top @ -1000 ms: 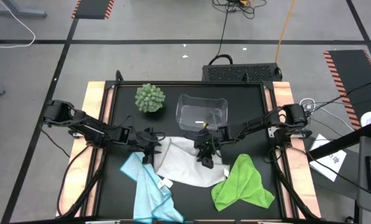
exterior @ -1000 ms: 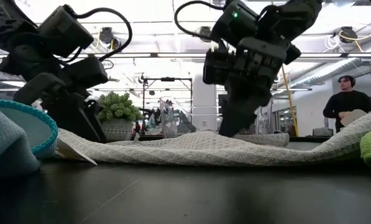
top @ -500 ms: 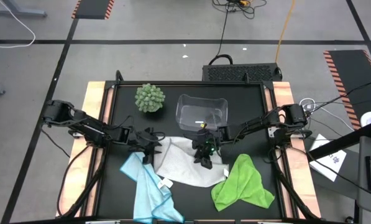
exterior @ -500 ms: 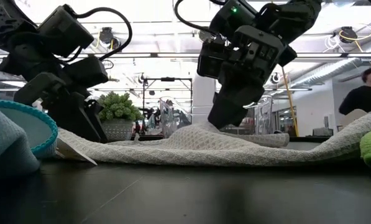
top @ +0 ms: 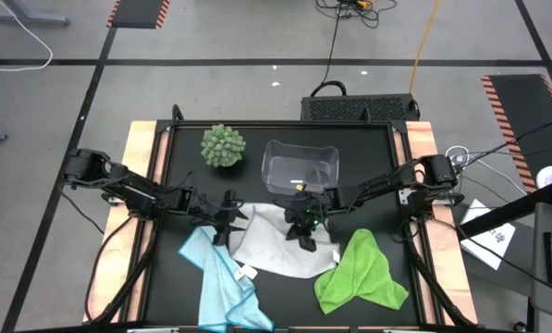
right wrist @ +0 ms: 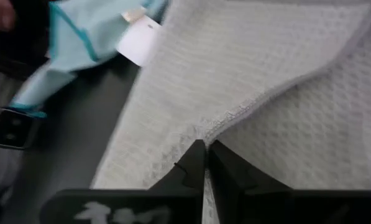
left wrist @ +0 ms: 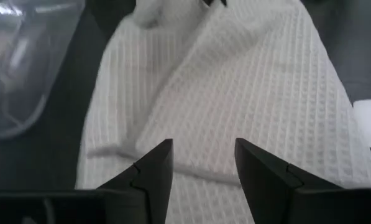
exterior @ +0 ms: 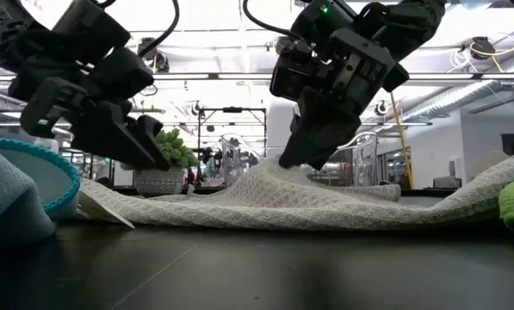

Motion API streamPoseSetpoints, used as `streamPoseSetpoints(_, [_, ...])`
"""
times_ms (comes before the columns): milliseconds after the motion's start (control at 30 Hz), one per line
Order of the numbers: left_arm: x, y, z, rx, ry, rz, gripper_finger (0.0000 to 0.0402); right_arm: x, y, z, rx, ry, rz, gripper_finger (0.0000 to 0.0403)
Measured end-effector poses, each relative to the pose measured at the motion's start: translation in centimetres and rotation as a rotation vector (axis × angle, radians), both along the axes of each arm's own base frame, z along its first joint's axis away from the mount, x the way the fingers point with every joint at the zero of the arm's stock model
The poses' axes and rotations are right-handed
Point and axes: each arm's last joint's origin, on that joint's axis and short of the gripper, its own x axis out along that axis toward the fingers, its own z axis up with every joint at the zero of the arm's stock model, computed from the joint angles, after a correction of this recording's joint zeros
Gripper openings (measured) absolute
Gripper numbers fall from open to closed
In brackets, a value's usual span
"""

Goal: Fold microfiber towels
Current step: Fold the gray towel

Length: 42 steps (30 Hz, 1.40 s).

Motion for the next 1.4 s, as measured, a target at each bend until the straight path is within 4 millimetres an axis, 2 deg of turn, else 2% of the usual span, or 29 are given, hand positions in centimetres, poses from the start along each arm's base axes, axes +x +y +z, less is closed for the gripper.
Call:
streamPoseSetpoints(167, [1.2,0.3,1.2,0.051,-0.022,-0.043,0.0175,0.7,0.4,1.0,0.015,-0.042,0.041,0.0003])
streamPoseSetpoints(367, [2.0,0.9,1.7,0.074,-0.026,-0.116,0.0175,1.1,0.6,1.8,0.047,-0.061,0.077,0.0002])
streamPoseSetpoints(600, [3.2,2.9,-0.1,0.085,-0.002,-0.102,0.0175,1.2,0.7,1.8,0.048,-0.065,0.080,0.0002])
streamPoseSetpoints(733, [4.7,3.9,-1.3,0.084,0.011,-0.080,0.0175,1.1,0.9,1.8,0.049,-0.065,0.087,0.0002])
streamPoseSetpoints(900, [6.3,4.2,-2.2,0.035,0.055,-0.120,0.0175,1.1,1.0,1.8,0.049,-0.061,0.089,0.0002])
streamPoseSetpoints(1000, [6.5,4.0,-2.4,0.021,0.091,-0.135,0.0172,1.0,1.0,1.6,0.049,-0.045,0.089,0.0002])
streamPoseSetpoints(1067, [6.6,3.7,-2.3,0.014,0.091,-0.147,0.0156,0.9,1.0,1.6,0.048,-0.035,0.089,0.0002])
streamPoseSetpoints(1133, [6.4,3.3,-1.9,0.008,0.102,-0.167,0.0124,0.9,1.0,1.6,0.048,-0.034,0.089,0.0002])
streamPoseSetpoints(1267, [5.9,2.5,-0.7,-0.025,0.104,-0.185,0.0025,0.9,1.0,1.5,0.046,-0.028,0.087,0.0002])
streamPoseSetpoints(1400, [5.1,1.8,1.2,-0.044,0.104,-0.177,0.0011,0.9,1.0,1.5,0.046,-0.027,0.087,0.0004])
